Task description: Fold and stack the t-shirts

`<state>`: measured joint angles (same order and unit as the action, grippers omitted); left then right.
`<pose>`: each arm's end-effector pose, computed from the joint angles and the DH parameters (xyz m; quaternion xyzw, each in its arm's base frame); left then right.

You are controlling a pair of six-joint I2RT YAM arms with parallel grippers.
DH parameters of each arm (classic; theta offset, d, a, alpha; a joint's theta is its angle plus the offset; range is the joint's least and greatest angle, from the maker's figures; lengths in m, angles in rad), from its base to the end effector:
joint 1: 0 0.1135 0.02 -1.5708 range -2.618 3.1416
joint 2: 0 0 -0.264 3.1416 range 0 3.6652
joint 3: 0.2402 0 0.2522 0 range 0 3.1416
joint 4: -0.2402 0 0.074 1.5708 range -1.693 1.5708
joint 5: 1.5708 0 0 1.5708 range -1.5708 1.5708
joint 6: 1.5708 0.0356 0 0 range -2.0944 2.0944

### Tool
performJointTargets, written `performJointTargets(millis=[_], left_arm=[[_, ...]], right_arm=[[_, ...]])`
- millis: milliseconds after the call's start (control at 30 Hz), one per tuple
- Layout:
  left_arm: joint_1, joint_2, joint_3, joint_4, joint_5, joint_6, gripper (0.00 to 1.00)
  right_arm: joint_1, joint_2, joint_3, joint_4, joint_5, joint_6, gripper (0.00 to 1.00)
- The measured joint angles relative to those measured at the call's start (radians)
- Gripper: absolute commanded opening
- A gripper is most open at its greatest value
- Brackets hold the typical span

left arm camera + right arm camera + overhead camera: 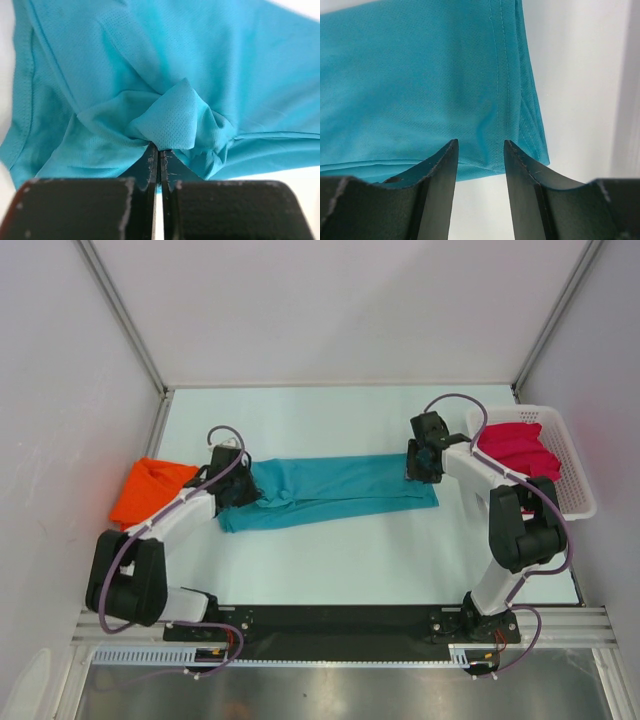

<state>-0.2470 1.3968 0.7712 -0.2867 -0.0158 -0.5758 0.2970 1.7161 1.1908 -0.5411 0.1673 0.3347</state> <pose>0.2669 -0.0667 0.1920 -0.1574 0.9331 -0.1224 0.2993 0.3393 0.0976 0.2083 0.0390 0.9644 0.0003 0.2615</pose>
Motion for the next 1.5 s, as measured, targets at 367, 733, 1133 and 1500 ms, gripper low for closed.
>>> performJointTargets(millis=[367, 733, 1133, 1500], left_arm=[[0.000, -0.241, -0.154, -0.041, -0.004, -0.043, 0.25], [0.000, -0.334, -0.232, -0.085, -0.011, -0.072, 0.26], [0.000, -0.140, 0.029, -0.124, -0.046, -0.046, 0.31], [0.000, 0.233, 0.314, -0.061, -0.083, 0.005, 0.28]], right_arm=[[0.000, -0.031, -0.087, 0.020, -0.031, -0.016, 0.46], [0.002, -0.093, -0.140, 0.039, -0.058, -0.018, 0.46], [-0.004, -0.062, -0.034, 0.015, -0.058, -0.024, 0.46], [-0.008, 0.075, 0.125, -0.003, -0.050, -0.040, 0.46]])
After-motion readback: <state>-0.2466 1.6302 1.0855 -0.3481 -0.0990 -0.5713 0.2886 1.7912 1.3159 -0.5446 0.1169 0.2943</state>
